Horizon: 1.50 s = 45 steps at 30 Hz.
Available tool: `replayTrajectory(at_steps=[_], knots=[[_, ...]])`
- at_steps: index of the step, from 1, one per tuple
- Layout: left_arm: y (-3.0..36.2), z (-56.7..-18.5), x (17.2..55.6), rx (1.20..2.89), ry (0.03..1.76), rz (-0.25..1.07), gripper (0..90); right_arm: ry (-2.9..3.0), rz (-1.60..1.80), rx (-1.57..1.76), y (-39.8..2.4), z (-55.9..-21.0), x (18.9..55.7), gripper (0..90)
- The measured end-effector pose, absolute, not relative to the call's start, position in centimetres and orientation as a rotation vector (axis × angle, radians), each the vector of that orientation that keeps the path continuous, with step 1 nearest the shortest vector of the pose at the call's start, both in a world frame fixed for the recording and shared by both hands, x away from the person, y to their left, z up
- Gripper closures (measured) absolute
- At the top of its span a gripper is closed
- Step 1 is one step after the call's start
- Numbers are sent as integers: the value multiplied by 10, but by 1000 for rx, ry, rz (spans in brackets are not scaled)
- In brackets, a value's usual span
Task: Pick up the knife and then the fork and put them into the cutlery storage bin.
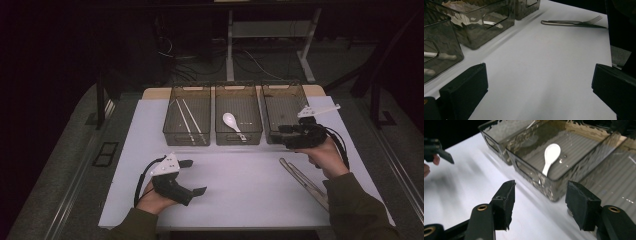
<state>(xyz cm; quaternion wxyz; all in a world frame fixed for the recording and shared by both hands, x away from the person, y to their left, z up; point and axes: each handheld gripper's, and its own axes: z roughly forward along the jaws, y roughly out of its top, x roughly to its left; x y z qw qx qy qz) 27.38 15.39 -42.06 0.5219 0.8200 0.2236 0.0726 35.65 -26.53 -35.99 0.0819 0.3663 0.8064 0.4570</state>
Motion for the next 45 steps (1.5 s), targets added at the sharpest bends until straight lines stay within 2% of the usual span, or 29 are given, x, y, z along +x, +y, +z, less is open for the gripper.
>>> replayTrajectory(at_steps=[7,35,45], knots=[[154,-420,274,1963,540,178,0,2401,1301,1100,-279,-370,335,433],[154,-419,273,1967,532,179,0,2450,1072,1202,-333,-403,282,710],[154,-419,273,1971,529,185,0,2496,944,1225,-339,-416,271,755]])
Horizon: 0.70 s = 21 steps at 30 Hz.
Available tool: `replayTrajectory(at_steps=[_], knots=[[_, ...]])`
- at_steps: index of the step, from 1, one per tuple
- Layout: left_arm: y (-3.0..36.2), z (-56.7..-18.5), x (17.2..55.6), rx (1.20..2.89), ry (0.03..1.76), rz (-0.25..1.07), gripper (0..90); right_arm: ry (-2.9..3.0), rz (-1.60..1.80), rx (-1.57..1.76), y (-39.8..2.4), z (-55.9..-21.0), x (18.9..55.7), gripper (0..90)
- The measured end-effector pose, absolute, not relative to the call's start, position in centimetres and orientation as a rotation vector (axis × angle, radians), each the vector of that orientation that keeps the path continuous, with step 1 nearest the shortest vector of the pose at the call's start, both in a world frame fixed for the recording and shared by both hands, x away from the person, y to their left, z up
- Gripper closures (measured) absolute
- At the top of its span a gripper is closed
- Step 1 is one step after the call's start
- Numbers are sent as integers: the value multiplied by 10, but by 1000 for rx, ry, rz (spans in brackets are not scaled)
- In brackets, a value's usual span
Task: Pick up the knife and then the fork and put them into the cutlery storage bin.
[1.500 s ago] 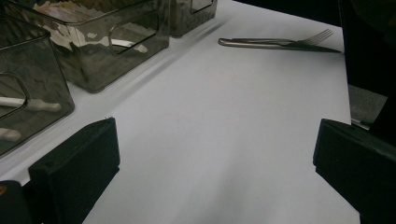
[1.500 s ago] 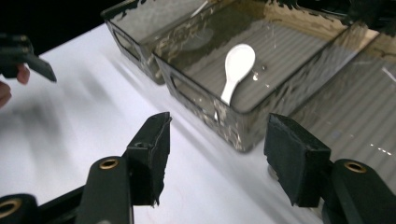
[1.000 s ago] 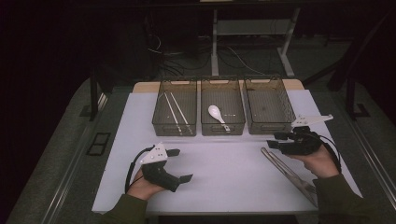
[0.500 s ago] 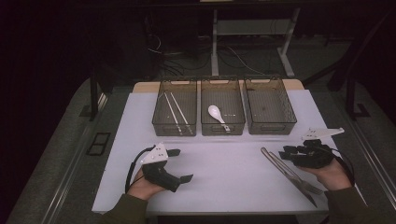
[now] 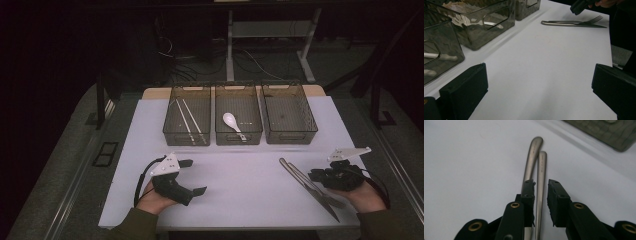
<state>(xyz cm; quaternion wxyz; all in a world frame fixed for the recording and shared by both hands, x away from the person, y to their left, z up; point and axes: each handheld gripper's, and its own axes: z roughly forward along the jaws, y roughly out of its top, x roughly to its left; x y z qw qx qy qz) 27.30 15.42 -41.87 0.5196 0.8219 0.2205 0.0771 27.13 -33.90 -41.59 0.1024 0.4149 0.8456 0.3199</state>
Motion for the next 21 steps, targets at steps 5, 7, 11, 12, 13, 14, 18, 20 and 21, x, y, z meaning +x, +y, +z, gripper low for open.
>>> replayTrajectory(at_steps=[5,7,11,12,13,14,18,20,21], knots=[[154,-418,273,1967,530,187,0,2514,892,1215,-340,-421,267,767],[154,-418,273,1970,528,188,0,2521,876,1212,-340,-422,266,770],[154,-418,272,1965,530,188,0,2532,859,1222,-340,-425,265,777],[154,-418,272,1965,530,188,0,2536,854,1220,-340,-426,264,778],[154,-418,272,1967,529,189,0,2542,849,1217,-340,-426,264,778],[154,-418,272,1969,529,189,0,2546,841,1215,-339,-427,264,780],[153,-418,272,1967,529,189,0,2558,812,1222,-338,-430,265,787],[154,-418,272,1968,530,190,0,2561,793,1220,-339,-431,266,790],[154,-418,272,1968,530,190,0,2564,796,1224,-339,-432,266,790]])
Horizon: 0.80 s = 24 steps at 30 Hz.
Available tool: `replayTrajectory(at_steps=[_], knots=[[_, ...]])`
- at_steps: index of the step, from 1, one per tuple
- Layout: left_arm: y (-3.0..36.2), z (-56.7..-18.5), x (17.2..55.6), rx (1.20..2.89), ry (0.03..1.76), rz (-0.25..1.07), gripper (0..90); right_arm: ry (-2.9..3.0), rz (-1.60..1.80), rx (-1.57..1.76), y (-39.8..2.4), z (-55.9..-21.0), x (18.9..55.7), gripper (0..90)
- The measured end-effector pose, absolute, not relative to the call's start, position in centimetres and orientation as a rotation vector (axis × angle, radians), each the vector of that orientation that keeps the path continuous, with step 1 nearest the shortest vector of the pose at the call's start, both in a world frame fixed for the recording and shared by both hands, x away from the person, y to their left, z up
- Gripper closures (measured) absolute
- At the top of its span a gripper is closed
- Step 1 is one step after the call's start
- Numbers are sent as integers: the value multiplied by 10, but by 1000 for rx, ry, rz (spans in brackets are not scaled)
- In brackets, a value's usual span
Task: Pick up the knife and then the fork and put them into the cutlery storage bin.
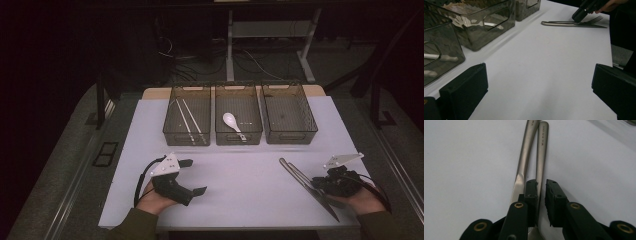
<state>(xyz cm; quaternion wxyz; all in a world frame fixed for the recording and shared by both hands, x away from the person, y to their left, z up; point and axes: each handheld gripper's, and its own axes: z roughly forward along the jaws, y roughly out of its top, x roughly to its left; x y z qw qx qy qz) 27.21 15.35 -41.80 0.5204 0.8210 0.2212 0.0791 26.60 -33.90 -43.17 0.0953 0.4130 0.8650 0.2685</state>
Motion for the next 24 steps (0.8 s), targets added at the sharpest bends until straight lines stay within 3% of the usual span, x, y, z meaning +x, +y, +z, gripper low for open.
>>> replayTrajectory(at_steps=[24], knots=[[153,-418,272,1970,530,190,0,2553,699,1199,-332,-435,265,831]])
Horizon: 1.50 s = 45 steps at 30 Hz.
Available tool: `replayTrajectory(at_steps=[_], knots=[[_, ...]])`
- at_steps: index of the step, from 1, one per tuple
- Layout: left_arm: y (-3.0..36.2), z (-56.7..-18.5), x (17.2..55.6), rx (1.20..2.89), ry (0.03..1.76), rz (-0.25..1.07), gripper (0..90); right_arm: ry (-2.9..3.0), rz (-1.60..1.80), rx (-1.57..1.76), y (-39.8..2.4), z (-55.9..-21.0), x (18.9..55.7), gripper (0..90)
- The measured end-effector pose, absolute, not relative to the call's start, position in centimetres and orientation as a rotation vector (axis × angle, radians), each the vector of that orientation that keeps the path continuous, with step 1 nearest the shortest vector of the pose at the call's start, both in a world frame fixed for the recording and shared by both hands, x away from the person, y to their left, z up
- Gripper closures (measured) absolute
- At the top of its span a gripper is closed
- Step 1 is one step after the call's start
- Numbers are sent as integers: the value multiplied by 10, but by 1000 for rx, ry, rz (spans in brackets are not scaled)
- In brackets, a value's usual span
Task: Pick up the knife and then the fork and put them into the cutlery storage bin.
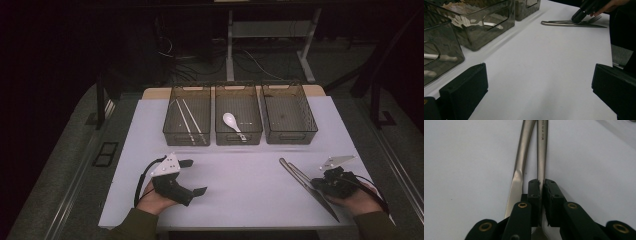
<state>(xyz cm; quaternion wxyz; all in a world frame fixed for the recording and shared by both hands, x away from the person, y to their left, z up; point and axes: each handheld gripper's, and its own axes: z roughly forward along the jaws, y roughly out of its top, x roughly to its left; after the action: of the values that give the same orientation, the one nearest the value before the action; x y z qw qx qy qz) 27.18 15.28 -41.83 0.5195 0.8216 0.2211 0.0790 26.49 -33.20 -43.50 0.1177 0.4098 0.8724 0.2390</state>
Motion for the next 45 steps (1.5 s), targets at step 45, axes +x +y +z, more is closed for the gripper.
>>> replayTrajectory(at_steps=[45], knots=[[153,-419,273,1974,523,187,0,2360,1058,1280,-367,-392,272,840]])
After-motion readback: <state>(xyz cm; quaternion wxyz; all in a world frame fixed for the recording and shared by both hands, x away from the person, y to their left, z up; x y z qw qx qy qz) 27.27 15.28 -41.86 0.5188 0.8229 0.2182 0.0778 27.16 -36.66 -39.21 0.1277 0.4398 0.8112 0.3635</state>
